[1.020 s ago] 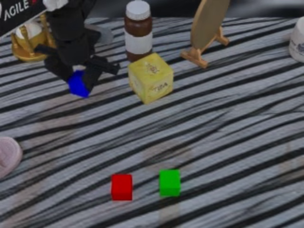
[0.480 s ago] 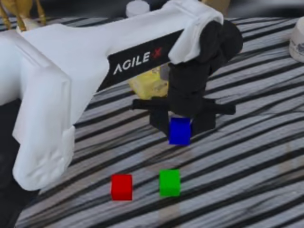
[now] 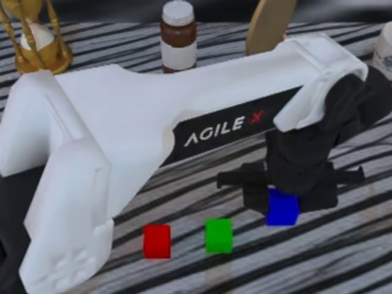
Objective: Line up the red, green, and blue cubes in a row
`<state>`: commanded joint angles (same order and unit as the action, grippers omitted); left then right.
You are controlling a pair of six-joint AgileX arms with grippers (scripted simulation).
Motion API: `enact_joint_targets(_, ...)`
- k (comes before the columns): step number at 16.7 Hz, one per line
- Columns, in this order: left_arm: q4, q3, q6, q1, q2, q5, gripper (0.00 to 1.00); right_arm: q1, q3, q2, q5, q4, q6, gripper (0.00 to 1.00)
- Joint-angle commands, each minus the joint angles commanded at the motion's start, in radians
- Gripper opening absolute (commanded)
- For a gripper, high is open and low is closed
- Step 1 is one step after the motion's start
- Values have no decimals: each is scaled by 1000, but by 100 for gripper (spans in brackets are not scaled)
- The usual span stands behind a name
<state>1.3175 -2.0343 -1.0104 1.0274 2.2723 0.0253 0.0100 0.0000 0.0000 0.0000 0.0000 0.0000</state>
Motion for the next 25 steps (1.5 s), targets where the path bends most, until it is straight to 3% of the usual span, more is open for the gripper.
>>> enact_joint_targets(5, -17, 16, 3, -4, 6, -1, 0, 0, 0, 0, 0, 0, 0, 100)
enact_joint_targets(12, -235, 194, 6, -5, 39, -1, 0, 0, 0, 0, 0, 0, 0, 100)
enact_joint_targets(17, -250, 209, 6, -5, 42, -1, 0, 0, 0, 0, 0, 0, 0, 100)
enact_joint_targets(25, -250, 209, 6, -5, 42, -1, 60, 0, 0, 0, 0, 0, 0, 100)
